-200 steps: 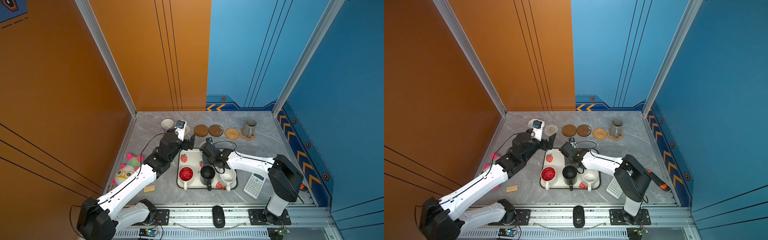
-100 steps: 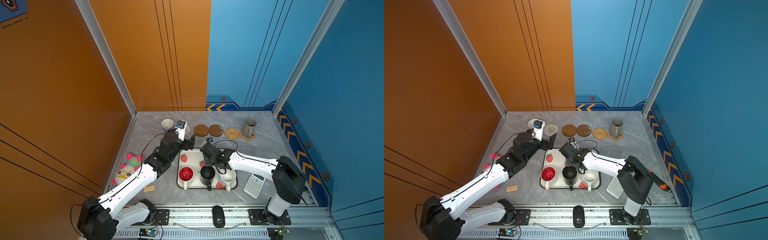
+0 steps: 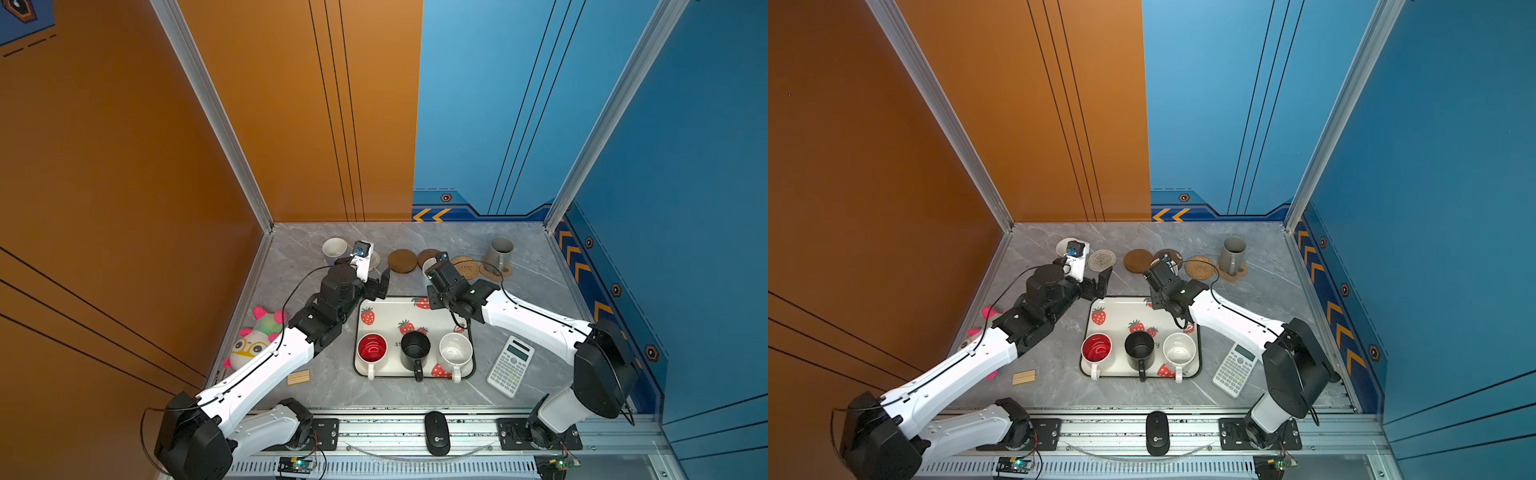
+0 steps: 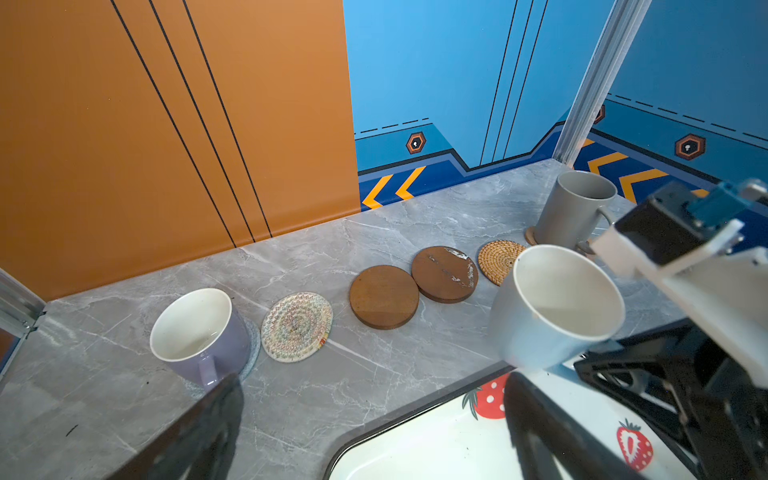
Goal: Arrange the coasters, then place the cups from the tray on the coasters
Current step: 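Carry the white blue-handled mug with the right gripper toward the rattan coaster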
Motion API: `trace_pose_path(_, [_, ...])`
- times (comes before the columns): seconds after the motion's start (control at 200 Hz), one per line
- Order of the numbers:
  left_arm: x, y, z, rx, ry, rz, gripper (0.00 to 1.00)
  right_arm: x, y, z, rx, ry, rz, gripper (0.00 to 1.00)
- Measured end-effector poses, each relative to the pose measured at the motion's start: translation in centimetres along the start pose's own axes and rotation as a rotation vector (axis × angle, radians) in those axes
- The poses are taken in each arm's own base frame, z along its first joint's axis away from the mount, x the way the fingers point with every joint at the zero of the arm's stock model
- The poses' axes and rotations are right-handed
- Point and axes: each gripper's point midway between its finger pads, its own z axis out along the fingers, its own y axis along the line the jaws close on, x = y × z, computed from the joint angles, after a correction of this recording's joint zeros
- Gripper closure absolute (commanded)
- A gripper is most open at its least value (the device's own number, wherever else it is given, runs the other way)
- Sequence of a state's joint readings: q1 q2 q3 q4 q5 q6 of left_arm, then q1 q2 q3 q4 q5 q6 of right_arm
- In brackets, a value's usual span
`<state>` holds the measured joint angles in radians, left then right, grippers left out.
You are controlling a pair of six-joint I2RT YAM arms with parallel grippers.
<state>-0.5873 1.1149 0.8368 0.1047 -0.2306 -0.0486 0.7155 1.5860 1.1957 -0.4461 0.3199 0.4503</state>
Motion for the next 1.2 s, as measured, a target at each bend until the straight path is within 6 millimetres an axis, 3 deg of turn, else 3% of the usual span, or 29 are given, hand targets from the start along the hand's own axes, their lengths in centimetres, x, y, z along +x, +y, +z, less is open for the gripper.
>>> trace_pose_path(0.341, [0.1, 0.2, 0.2, -0.007, 0.003, -0.005, 0.02, -5.2, -6.7, 0.4, 0.098, -0.058, 0.075, 1.0])
trace_pose_path(0.521, [0.2, 0.4, 0.2, -0.013, 0.003, -0.01, 0.02, -7.1, -9.2, 1.3, 0.133, -0.067, 0.097, 1.0])
trace_pose_path(0.886, [0.2, 0.5, 0.3, -0.017, 0.002, -0.025, 0.02, -5.9, -12.2, 5.3, 0.173, 0.012, 0.126, 1.0])
trace_pose_path(1.197, [0.2, 0.6, 0.3, -0.018, 0.002, -0.026, 0.02, -5.0, -12.5, 8.0, 0.167, 0.045, 0.138, 1.0])
